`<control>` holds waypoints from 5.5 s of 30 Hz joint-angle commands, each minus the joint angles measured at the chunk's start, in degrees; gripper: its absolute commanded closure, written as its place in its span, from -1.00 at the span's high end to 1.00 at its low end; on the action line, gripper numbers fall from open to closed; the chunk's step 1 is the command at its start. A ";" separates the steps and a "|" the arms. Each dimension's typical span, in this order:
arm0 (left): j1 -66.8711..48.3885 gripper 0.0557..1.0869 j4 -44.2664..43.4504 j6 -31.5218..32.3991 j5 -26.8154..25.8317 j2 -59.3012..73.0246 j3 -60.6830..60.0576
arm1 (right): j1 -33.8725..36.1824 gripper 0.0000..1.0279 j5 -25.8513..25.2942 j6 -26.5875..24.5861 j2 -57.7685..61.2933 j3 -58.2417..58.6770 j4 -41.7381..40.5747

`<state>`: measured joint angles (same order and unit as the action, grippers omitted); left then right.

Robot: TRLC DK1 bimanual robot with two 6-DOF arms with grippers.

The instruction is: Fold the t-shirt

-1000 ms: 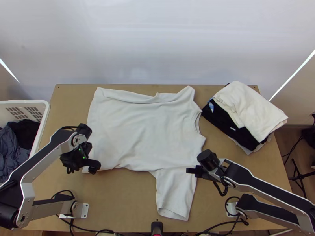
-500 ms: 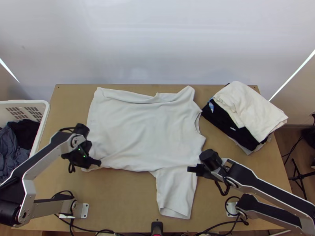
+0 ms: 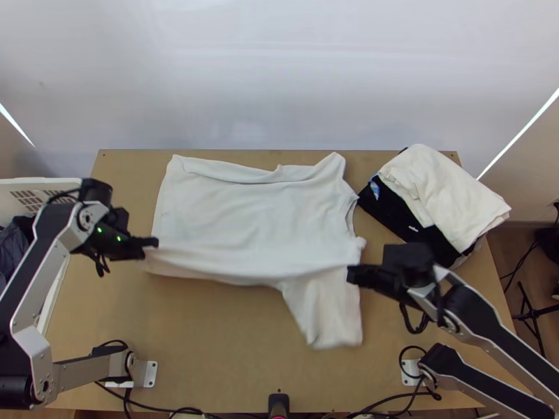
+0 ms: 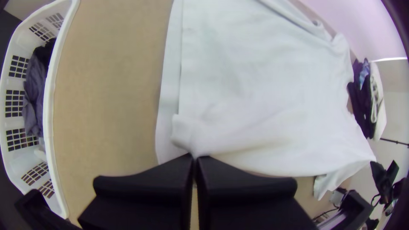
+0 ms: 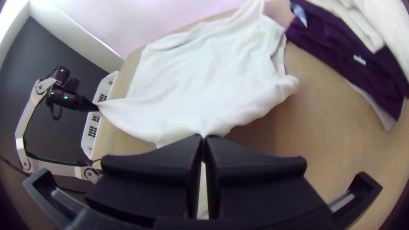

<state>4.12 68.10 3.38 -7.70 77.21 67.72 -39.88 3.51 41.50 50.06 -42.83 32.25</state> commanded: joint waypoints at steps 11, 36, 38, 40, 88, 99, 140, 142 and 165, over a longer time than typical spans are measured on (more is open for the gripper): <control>0.63 -0.93 -2.00 15.34 -3.81 13.76 42.49 | 14.21 -0.94 -0.78 -12.23 9.97 -21.68 -21.62; 14.51 -0.94 -50.25 25.98 -0.56 -22.54 34.14 | 23.53 -0.94 -0.52 -7.48 -1.72 -51.39 -14.06; 16.71 -0.94 -50.17 26.86 0.15 -25.97 32.56 | 24.76 -0.94 -0.17 -5.20 -4.01 -53.15 -11.51; 17.59 -0.94 -50.17 26.77 0.59 -29.13 30.19 | 25.46 -0.94 0.10 -4.85 -5.77 -55.43 -9.05; 3.61 -0.94 -62.82 21.67 5.51 -15.33 12.26 | 15.71 -0.94 -1.40 -2.91 20.16 -36.71 -33.66; 5.81 -0.93 -58.25 21.58 11.57 -24.39 27.81 | 19.05 -0.94 0.45 -4.49 7.07 -56.66 -17.84; 1.86 -0.94 -52.19 18.16 5.16 -40.74 -27.03 | 16.06 -0.94 2.38 2.63 -2.60 -0.41 -21.88; 1.68 -0.94 -55.26 18.16 5.16 -37.04 -26.77 | 15.27 -0.94 2.38 2.54 1.18 -0.59 -23.55; 2.56 -0.94 -68.97 20.00 5.16 22.28 6.19 | 24.23 -0.94 1.06 -3.00 46.70 -31.00 -32.34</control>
<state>6.79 -0.51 23.57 -2.57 82.74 62.96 -19.66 4.73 39.99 84.20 -64.05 -0.21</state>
